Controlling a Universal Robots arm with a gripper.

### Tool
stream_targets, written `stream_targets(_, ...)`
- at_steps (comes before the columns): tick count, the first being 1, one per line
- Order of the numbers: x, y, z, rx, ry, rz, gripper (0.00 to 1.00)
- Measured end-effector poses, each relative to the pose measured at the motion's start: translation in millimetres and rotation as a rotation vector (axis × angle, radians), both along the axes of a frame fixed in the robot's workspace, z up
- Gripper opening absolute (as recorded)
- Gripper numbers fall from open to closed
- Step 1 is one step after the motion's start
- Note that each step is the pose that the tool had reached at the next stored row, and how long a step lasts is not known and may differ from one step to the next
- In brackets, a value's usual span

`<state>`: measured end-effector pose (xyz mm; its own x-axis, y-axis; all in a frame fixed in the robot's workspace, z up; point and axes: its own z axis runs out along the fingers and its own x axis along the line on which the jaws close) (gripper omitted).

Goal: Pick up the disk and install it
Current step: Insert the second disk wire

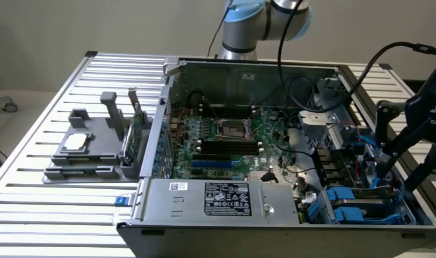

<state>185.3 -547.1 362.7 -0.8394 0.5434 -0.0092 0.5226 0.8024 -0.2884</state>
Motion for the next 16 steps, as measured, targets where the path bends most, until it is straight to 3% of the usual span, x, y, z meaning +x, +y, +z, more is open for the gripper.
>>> stream_targets(7, 2.1, -7.6, 2.5, 0.0010, -0.0002, -0.003, 0.43)
stream_targets(11, 3.0, -13.4, 2.5, 0.0055, -0.0012, -0.005, 0.43)
stream_targets(13, 3.4, -15.2, 2.4, 0.0101, -0.0017, -0.007, 0.43)
stream_targets(16, 3.8, -15.5, 2.5, 0.0262, -0.0031, -0.020, 0.43)
